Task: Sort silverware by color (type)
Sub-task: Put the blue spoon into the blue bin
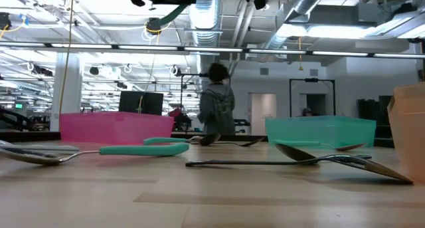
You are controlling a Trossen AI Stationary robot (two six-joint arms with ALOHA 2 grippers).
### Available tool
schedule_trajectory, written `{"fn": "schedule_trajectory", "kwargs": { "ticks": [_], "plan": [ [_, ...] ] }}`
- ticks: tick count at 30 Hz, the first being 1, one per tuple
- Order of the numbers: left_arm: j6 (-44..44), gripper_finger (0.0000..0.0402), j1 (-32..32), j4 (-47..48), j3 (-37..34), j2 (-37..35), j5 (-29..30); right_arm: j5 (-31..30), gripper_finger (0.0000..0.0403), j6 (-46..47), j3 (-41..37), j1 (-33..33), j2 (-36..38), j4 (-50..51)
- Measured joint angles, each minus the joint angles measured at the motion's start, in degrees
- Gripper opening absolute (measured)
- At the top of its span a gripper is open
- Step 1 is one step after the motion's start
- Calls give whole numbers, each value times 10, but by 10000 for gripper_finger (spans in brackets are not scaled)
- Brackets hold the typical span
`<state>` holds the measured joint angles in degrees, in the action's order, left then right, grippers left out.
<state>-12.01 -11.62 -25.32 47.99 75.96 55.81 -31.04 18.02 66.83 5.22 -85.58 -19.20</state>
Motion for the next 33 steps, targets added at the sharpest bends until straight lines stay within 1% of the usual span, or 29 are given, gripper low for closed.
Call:
{"fn": "schedule_trajectory", "kwargs": {
  "ticks": [6, 10, 15, 17, 21, 25, 27, 29, 31, 33],
  "plan": [
    [-34, 38, 1, 3, 17, 34, -6, -21, 290, 22, 0, -19, 0, -36],
    [-36, 39, 1, 1, 33, 53, 1, -21, 283, 45, 0, -33, 0, -34],
    [-47, 39, 9, 0, 46, 58, 27, 10, 276, 46, 0, -35, 0, -33],
    [-50, 39, 18, 1, 48, 58, 34, 9, 276, 48, 0, -35, 0, -32],
    [-57, 39, 29, -5, 49, 57, 23, 10, 276, 66, 0, -40, 0, -23],
    [-58, 39, 34, -6, 49, 57, 8, 28, 273, 79, 0, -43, 0, -23],
    [-60, 39, 37, -8, 49, 57, -3, 32, 263, 91, 0, -43, 0, -22],
    [-60, 39, 38, -6, 49, 57, -5, 32, 243, 101, 0, -43, 0, -20],
    [-60, 39, 41, -8, 49, 56, -12, 31, 212, 110, 0, -43, 0, -20],
    [-59, 39, 43, -7, 49, 56, -12, 31, 173, 111, 0, -43, 0, -20]
  ]
}}
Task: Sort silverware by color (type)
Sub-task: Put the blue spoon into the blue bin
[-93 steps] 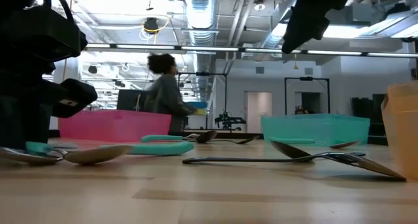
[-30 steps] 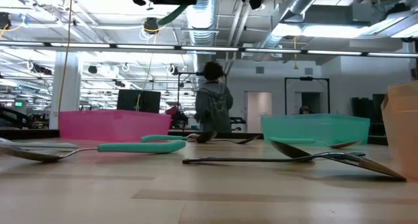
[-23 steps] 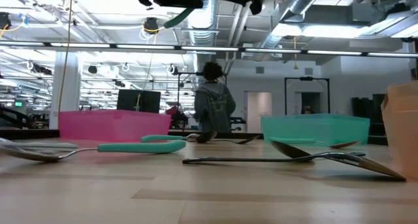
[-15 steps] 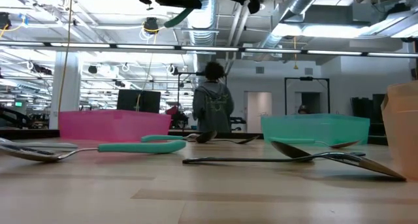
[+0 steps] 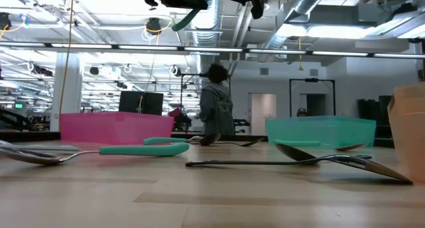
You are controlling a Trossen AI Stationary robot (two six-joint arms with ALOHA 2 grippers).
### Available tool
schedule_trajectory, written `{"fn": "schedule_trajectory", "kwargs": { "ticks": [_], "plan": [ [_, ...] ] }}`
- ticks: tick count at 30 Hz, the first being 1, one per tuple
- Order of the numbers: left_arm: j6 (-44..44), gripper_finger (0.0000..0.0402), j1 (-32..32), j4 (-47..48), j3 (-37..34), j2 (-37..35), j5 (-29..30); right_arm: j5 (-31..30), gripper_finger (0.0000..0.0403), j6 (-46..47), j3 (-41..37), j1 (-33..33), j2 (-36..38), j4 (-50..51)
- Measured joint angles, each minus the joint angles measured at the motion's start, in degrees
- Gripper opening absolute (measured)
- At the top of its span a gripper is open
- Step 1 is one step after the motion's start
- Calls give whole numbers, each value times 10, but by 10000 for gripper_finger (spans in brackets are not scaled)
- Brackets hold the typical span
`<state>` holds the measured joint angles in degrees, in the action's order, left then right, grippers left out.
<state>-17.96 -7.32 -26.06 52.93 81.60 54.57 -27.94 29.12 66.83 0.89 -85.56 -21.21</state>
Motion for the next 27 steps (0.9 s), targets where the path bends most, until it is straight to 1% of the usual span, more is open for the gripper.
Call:
{"fn": "schedule_trajectory", "kwargs": {
  "ticks": [5, 6, 7, 13, 19, 23, 27],
  "plan": [
    [-3, 39, 2, 0, 0, 0, -1, -4, 64, 7, 0, -5, 0, 8],
    [-3, 39, 2, 0, 0, 0, 2, -3, 44, 11, 0, -8, 0, 12],
    [-3, 39, 3, 0, 0, 0, 2, -2, 34, 15, 0, -10, 0, 14],
    [-2, 42, 3, 1, 0, 0, -2, 7, 34, 29, 0, -19, 0, 26],
    [0, 76, -2, 9, 0, 0, -6, 27, 34, 48, 0, -32, 10, 41],
    [-4, 94, -15, 11, 0, 0, -2, 54, 34, 77, 0, -60, 47, 84],
    [-4, 99, -24, 14, 0, 0, -2, 70, 34, 85, 0, -97, 97, 135]
  ]
}}
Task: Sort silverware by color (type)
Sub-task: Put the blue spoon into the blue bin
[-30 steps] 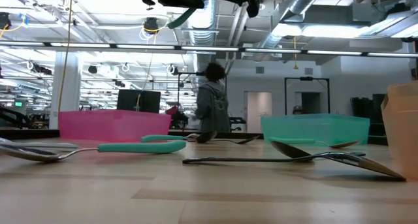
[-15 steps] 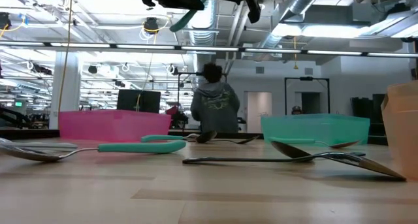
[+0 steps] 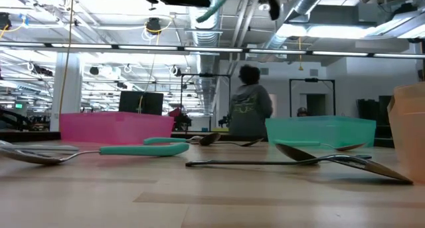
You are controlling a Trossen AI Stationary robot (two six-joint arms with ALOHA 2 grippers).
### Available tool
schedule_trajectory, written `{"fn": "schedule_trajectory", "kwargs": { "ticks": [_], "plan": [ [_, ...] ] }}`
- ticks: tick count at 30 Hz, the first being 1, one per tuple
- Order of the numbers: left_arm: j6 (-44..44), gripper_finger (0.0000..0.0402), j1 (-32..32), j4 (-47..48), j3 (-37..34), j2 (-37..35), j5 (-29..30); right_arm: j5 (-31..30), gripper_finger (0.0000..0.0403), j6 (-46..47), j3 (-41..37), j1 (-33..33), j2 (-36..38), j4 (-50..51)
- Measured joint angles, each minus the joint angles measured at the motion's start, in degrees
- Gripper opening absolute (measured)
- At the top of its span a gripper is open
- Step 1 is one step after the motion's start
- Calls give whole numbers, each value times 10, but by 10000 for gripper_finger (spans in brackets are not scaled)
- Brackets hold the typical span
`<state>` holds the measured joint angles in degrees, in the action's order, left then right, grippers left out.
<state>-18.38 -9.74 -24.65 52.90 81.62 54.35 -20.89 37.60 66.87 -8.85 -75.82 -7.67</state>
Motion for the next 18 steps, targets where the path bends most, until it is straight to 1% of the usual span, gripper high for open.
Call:
{"fn": "schedule_trajectory", "kwargs": {
  "ticks": [6, 12, 15, 18],
  "plan": [
    [-8, 100, -11, 0, 0, -10, 1, 22, 34, 14, 0, -56, 83, 109],
    [-6, 100, -29, 6, 0, -58, -4, 13, 34, -2, 0, -108, 171, 248],
    [23, 100, -30, 49, 0, -104, -46, 13, 34, -5, 0, -140, 210, 298],
    [81, 100, -24, 114, 0, -159, -94, 13, 34, -5, 0, -171, 240, 357]
  ]
}}
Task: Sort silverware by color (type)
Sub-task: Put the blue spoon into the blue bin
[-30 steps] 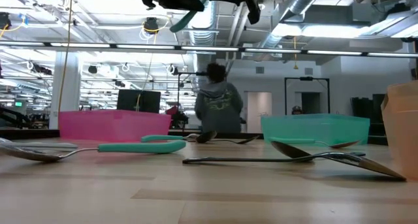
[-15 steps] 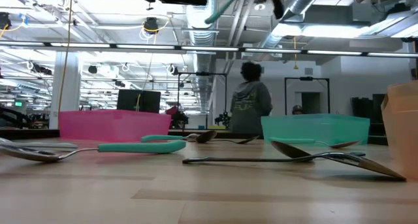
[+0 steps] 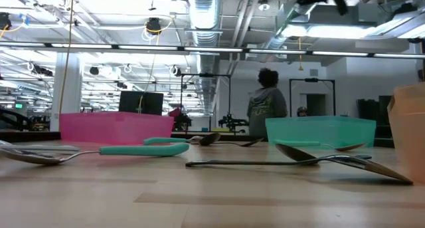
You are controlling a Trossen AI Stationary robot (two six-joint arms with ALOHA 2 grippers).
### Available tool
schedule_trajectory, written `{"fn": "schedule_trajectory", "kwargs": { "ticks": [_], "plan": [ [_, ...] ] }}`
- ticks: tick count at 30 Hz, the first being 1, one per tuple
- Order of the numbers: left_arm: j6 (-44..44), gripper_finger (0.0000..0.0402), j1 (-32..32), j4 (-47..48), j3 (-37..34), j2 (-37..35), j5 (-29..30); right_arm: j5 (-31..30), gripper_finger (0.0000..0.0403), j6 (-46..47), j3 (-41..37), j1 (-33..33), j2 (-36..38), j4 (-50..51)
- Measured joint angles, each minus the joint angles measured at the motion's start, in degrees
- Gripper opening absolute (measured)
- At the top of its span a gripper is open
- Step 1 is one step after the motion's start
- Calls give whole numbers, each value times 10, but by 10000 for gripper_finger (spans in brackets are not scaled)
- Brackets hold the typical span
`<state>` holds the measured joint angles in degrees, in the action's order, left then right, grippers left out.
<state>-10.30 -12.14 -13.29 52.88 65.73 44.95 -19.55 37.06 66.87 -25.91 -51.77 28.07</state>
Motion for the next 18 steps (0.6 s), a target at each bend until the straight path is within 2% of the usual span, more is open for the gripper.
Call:
{"fn": "schedule_trajectory", "kwargs": {
  "ticks": [4, 10, 15, 18],
  "plan": [
    [67, 100, 21, 93, 0, -69, -35, 24, 34, 0, -12, -34, 26, 73],
    [123, 100, 41, 190, 0, -131, -36, 71, 34, 40, -116, -73, 54, 80],
    [143, 100, 40, 205, 0, -146, -36, 140, 34, 102, -242, -109, 87, -23],
    [144, 100, 35, 205, -1, -145, -37, 161, 34, 149, -318, -124, 97, -91]
  ]
}}
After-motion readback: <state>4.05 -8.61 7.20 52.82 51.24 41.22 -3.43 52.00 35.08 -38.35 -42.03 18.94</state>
